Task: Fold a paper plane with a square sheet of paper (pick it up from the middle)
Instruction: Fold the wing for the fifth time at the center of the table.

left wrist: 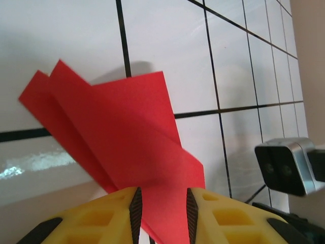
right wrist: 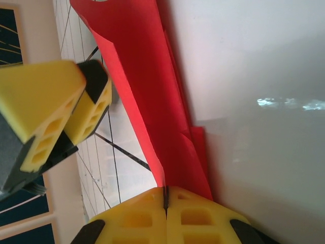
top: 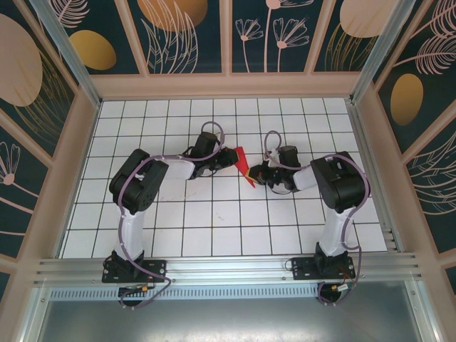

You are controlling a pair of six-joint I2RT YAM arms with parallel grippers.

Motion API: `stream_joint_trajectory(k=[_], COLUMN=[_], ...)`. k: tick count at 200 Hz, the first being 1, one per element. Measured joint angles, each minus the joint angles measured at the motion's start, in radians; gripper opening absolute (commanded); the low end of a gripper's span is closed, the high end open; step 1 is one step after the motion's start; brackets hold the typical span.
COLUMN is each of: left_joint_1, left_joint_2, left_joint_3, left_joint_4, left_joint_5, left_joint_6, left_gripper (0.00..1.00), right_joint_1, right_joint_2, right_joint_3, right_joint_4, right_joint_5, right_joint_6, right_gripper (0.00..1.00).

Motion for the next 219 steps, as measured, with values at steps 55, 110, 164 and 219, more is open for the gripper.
stream_joint_trajectory(k=[55,110,164,219], left_joint_1=[-0.014,-0.051,-0.061,-0.061], left_joint_2=[-0.035,-0.042,-0.014,0.032], left_joint_3=[-0.043,-0.042,-0.008,0.031], left_joint_4=[0.06,0.072,0.009,-0.04], left_joint_5=[0.006,-0.002,-0.029,-0.05], left_joint_6=[-0.01,-0.007,0.005,0.011], left_gripper=[0.32,0.25,0.2,0.18], right_joint_1=[-0.006,-0.011,-0.012,-0.013], right_joint_2=[0.013,0.018,0.023,0.024], right_joint_3=[0.01,0.024,0.029,0.031], right_joint_4=[-0.002,-0.028,-0.033,-0.036], right_joint_5=[-0.022,-0.037,-0.045,-0.049], right_joint_6=[0.028,0.028,0.028,0.028], right_gripper=[0.0,0.0,0.0,0.0])
